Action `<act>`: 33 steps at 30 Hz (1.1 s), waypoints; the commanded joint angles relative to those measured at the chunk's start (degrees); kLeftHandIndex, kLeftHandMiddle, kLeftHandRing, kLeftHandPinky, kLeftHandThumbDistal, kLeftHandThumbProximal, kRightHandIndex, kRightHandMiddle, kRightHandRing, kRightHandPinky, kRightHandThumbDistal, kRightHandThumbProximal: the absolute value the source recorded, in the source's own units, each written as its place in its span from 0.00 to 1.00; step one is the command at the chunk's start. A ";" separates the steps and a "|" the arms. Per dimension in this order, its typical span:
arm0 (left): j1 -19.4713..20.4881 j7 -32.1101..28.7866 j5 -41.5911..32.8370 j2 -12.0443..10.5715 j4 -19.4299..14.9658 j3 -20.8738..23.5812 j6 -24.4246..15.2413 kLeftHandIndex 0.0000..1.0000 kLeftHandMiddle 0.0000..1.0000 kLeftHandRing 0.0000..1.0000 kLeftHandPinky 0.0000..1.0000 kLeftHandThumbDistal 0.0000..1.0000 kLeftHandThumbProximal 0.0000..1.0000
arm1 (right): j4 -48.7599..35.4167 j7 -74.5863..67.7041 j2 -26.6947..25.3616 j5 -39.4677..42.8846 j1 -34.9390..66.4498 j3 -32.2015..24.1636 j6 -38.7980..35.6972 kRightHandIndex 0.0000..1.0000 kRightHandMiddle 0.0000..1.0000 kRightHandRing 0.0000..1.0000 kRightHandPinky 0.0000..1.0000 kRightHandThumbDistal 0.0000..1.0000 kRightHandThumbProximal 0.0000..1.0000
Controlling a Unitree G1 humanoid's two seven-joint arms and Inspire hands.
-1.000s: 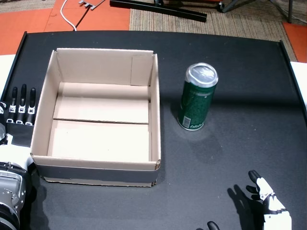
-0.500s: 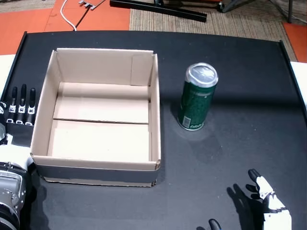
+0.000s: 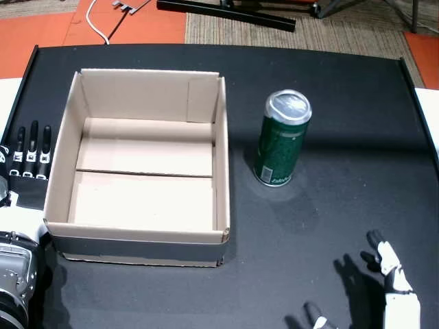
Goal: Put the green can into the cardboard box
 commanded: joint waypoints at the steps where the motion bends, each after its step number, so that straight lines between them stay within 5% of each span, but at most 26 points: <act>1: 2.20 1.45 0.67 -0.30 1.43 -0.25 0.21 0.52 0.55 0.68 0.82 0.00 0.56 | -1.28 1.69 -2.46 1.72 -1.39 -0.71 -0.32 0.85 0.90 0.94 1.00 0.99 0.51; 2: 2.21 1.38 0.67 -0.27 1.44 -0.24 0.24 0.52 0.55 0.67 0.82 0.00 0.56 | -1.62 3.28 -3.09 2.66 -2.06 -1.13 -0.62 0.86 0.90 0.94 1.00 0.98 0.47; 5: 2.06 2.14 0.67 -0.24 1.47 -0.16 0.01 0.52 0.55 0.67 0.78 0.00 0.54 | -2.01 8.37 -4.56 5.98 -4.89 -2.63 -1.71 0.85 0.91 0.95 1.00 1.00 0.59; 16: 2.01 2.05 0.52 -0.41 1.50 0.15 -0.27 0.53 0.54 0.64 0.77 0.00 0.55 | 1.08 45.93 -1.71 31.32 -10.43 -13.63 -11.14 0.85 0.92 0.96 1.00 1.00 0.68; 23: 2.16 1.28 0.82 -0.40 1.47 -0.09 -0.27 0.54 0.55 0.67 0.80 0.00 0.59 | -1.29 72.33 0.56 47.25 -12.00 -20.83 -7.86 0.89 0.95 0.98 1.00 1.00 0.66; 33: 2.11 1.77 0.74 -0.54 1.47 -0.04 -0.40 0.55 0.54 0.64 0.77 0.00 0.61 | -2.13 93.54 2.31 53.98 -17.53 -25.93 -0.37 0.90 0.97 0.99 1.00 1.00 0.67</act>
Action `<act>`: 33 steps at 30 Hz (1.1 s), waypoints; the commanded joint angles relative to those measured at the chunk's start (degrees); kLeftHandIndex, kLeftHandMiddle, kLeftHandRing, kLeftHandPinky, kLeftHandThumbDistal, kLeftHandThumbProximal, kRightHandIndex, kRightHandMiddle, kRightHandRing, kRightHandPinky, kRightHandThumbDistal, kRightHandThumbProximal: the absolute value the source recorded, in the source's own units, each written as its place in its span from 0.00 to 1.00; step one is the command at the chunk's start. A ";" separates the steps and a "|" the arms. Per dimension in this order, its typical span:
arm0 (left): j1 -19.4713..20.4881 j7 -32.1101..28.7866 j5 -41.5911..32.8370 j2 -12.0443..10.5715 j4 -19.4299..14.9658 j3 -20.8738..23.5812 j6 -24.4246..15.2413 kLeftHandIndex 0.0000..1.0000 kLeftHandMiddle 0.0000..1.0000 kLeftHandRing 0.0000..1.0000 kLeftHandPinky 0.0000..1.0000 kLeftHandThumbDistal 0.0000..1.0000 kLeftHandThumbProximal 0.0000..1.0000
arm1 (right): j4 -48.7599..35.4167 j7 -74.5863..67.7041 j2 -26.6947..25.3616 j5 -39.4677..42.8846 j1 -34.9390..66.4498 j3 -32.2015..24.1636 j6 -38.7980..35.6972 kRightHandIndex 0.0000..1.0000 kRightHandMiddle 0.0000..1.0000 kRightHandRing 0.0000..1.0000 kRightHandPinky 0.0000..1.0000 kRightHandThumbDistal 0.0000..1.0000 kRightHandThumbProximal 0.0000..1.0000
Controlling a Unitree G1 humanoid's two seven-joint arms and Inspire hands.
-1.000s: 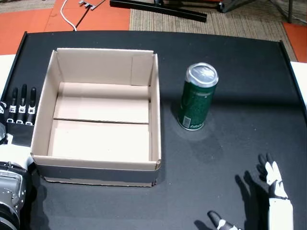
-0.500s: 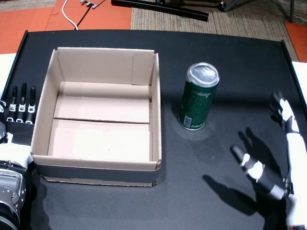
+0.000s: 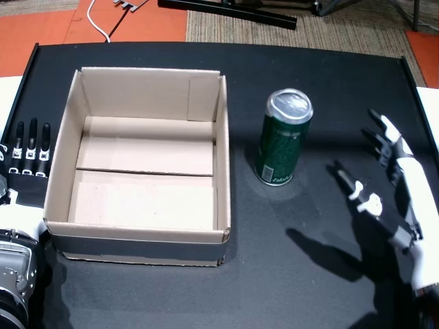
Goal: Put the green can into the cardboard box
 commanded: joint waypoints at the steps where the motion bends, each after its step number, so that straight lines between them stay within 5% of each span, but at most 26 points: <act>1: 2.37 1.98 0.75 -0.58 1.47 -0.30 -0.23 0.55 0.54 0.64 0.77 0.00 0.60 | 0.49 2.76 0.61 0.71 -1.52 -0.97 2.17 0.90 0.97 0.99 1.00 1.00 0.66; 12: 1.74 3.57 0.96 -1.24 1.33 -0.62 -0.95 0.52 0.55 0.66 0.77 0.00 0.59 | 6.49 5.64 0.66 -6.72 -9.45 0.69 12.46 0.91 0.96 0.96 1.00 1.00 0.57; 33: 2.55 2.03 0.31 -0.48 1.51 0.10 -0.19 0.51 0.53 0.64 0.77 0.00 0.58 | 9.03 5.18 2.16 -9.43 -12.02 -0.55 17.80 0.93 0.97 0.96 1.00 1.00 0.61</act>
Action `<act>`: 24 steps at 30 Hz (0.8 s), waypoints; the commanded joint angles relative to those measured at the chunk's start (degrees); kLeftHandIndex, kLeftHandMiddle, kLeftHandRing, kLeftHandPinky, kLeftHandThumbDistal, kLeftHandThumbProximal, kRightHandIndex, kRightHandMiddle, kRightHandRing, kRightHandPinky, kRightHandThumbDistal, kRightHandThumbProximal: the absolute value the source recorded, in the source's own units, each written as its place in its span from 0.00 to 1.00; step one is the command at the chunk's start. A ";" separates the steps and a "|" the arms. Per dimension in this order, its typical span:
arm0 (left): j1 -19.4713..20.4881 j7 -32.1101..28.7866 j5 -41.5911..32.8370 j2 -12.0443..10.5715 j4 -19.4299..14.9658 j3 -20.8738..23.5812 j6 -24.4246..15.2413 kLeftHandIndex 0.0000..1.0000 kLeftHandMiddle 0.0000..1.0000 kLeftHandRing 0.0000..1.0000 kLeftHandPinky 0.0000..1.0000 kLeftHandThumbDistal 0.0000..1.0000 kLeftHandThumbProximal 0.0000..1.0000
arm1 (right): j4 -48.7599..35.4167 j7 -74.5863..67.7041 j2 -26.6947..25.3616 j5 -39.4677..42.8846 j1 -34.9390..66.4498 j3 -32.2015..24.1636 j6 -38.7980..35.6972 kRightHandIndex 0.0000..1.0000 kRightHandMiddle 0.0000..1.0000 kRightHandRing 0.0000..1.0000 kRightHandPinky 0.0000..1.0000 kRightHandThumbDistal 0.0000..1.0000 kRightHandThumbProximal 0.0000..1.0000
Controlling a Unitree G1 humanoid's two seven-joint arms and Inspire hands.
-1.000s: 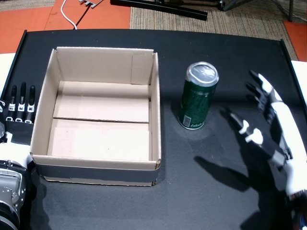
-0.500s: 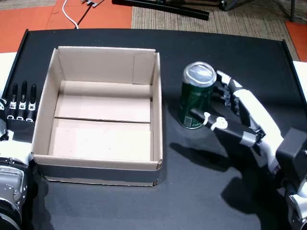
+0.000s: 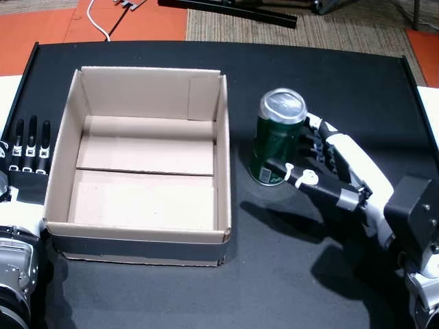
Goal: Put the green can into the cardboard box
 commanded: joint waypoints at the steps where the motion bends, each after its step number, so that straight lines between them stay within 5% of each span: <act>1: 3.02 1.47 0.18 -0.21 1.59 0.21 0.70 0.51 0.53 0.64 0.77 0.00 0.57 | 0.54 -0.50 0.71 -0.23 -0.36 -0.67 0.70 0.93 0.97 0.96 1.00 1.00 0.61; 24: 3.78 -0.05 0.06 -0.19 1.68 0.33 1.11 0.55 0.54 0.64 0.76 0.00 0.58 | 1.60 -6.13 3.63 -2.86 -3.35 -1.20 7.35 0.95 0.99 1.00 1.00 1.00 0.63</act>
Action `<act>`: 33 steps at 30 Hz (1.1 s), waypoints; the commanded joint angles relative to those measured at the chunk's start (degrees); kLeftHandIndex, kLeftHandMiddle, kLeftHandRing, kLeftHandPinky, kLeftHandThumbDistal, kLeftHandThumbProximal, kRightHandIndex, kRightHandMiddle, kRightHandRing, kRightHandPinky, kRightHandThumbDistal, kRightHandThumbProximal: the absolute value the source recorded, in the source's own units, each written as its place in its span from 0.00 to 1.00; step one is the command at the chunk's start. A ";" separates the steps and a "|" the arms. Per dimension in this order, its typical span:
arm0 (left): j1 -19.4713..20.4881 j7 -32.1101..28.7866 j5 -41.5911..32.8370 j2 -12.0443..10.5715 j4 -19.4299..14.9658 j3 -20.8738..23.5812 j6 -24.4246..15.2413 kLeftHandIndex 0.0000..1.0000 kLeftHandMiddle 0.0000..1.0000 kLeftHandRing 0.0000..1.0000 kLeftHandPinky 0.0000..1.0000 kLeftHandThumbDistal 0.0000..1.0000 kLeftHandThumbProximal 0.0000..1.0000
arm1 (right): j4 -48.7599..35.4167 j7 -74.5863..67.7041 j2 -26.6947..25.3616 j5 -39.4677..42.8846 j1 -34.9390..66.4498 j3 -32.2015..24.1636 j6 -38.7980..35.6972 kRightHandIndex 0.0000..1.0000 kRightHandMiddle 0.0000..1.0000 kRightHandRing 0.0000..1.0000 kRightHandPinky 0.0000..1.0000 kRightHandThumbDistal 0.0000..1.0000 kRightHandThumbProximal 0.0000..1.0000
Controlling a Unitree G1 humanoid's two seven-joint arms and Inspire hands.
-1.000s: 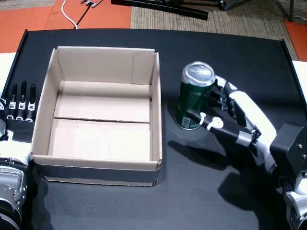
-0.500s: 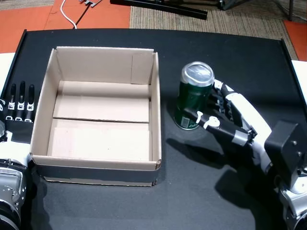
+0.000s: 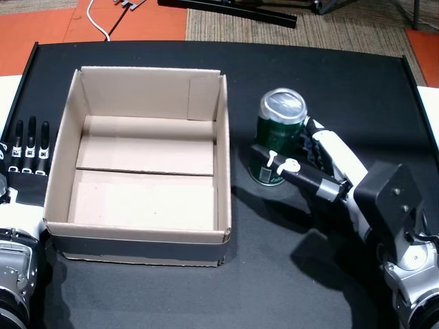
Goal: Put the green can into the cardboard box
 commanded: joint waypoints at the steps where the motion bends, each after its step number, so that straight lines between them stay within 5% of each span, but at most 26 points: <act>1: 2.98 1.93 0.44 -0.34 1.62 0.05 0.35 0.55 0.54 0.64 0.77 0.00 0.60 | 0.54 0.09 0.36 0.21 -0.95 -0.70 0.88 0.95 0.98 1.00 1.00 1.00 0.62; 19: 2.63 2.68 0.14 -1.26 1.46 0.12 -0.50 0.53 0.54 0.64 0.77 0.00 0.60 | 1.31 -5.47 1.57 -4.14 -4.62 1.37 6.76 0.98 0.96 0.93 0.98 1.00 0.50; 33: 2.81 2.67 0.03 -1.49 1.35 0.04 -0.61 0.53 0.55 0.65 0.79 0.00 0.57 | 1.53 -5.36 2.67 -4.21 -5.46 0.66 8.95 0.96 0.95 0.93 0.99 1.00 0.51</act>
